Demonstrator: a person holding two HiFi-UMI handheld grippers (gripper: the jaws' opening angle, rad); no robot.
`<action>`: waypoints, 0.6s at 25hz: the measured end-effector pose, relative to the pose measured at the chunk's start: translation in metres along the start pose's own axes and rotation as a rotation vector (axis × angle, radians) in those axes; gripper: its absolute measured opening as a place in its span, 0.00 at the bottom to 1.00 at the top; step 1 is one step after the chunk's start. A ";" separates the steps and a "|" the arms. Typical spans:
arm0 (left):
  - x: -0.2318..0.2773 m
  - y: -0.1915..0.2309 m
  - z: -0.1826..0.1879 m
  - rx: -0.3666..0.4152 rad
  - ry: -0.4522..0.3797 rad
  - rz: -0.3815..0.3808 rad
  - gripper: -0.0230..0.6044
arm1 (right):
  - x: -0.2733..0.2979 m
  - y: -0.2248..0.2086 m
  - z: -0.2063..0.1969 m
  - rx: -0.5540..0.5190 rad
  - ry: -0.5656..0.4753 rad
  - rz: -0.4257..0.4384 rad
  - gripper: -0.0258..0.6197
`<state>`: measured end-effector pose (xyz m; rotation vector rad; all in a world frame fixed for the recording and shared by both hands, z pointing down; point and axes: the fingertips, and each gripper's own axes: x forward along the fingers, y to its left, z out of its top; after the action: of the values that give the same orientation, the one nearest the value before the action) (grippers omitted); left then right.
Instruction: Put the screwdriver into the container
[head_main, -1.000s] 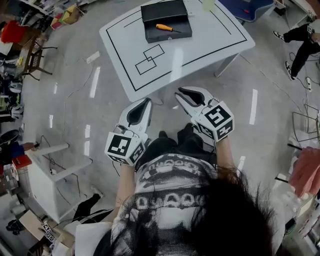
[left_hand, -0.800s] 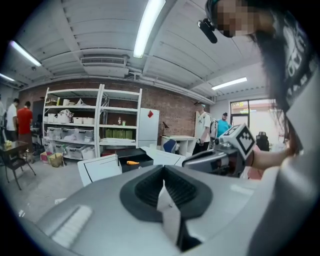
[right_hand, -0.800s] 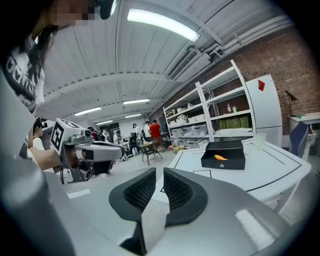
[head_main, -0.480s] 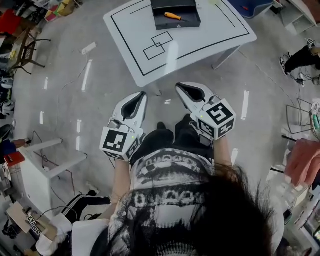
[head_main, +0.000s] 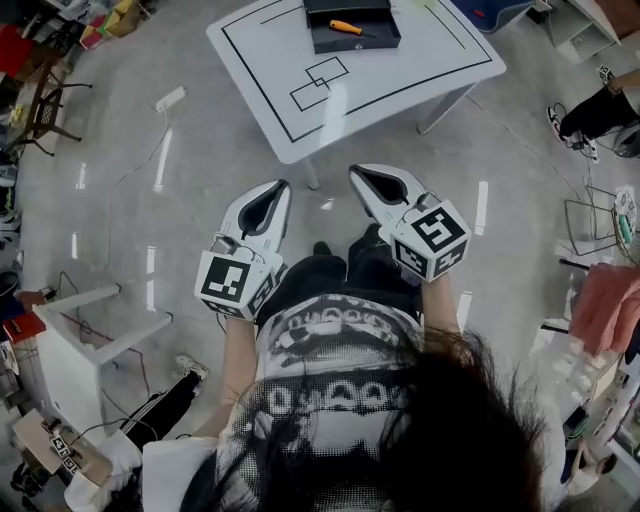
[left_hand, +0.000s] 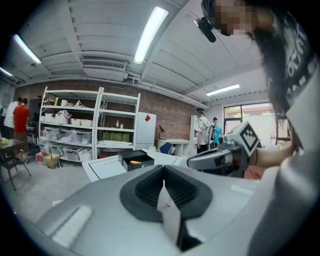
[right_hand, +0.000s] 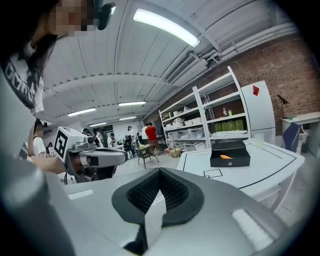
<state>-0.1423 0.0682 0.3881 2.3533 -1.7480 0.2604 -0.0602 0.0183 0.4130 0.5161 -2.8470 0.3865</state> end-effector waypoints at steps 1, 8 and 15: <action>-0.002 0.000 -0.001 0.000 -0.002 -0.004 0.04 | 0.000 0.003 0.000 -0.001 -0.002 -0.002 0.04; -0.015 0.000 -0.002 0.001 -0.030 -0.031 0.04 | -0.001 0.021 0.001 -0.032 0.000 -0.015 0.04; -0.016 -0.003 -0.005 0.003 -0.057 -0.069 0.04 | 0.000 0.028 -0.003 -0.050 0.000 -0.036 0.04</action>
<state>-0.1443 0.0854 0.3881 2.4402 -1.6883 0.1864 -0.0702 0.0446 0.4097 0.5569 -2.8345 0.3085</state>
